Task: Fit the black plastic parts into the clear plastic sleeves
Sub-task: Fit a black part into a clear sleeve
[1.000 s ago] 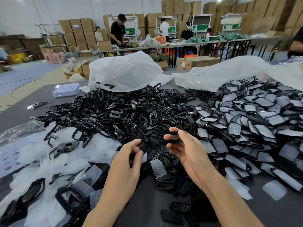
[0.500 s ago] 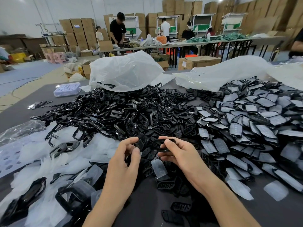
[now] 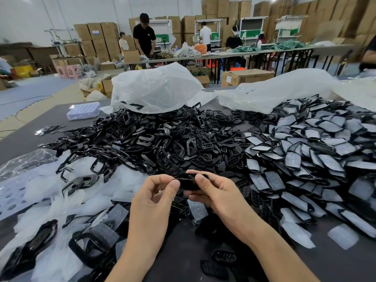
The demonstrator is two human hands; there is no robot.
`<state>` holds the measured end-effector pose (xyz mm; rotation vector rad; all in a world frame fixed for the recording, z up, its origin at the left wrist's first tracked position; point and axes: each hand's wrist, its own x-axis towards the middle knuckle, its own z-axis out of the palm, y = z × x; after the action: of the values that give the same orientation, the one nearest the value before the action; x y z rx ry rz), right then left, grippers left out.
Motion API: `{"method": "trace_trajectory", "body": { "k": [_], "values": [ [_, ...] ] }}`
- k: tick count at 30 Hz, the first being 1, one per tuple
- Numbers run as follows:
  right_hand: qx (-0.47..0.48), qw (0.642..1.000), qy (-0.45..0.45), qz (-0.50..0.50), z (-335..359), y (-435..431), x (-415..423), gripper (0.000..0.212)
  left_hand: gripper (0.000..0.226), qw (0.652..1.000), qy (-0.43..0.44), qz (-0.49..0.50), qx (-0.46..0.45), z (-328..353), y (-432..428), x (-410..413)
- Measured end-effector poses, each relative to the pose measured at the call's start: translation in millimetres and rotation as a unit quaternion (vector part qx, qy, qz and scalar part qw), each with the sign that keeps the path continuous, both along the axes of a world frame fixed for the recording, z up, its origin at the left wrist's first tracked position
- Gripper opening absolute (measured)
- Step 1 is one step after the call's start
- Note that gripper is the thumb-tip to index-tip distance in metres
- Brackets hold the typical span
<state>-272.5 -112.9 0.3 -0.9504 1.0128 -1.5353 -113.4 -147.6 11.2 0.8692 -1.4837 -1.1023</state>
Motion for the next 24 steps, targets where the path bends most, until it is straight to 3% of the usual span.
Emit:
{"method": "trace_trajectory", "body": {
  "k": [7,15,24],
  "values": [
    [-0.022,0.997,-0.031,0.066,4,3,6,0.031,0.012,0.998,0.043,-0.040,0.035,-4,-5,3],
    [-0.016,0.995,-0.012,0.098,10,7,2,0.035,0.028,0.990,0.005,-0.127,0.063,-7,-11,11],
    [-0.012,0.994,0.015,0.107,9,8,3,0.033,0.028,0.996,-0.044,-0.080,0.020,-7,-6,6]
  ]
}}
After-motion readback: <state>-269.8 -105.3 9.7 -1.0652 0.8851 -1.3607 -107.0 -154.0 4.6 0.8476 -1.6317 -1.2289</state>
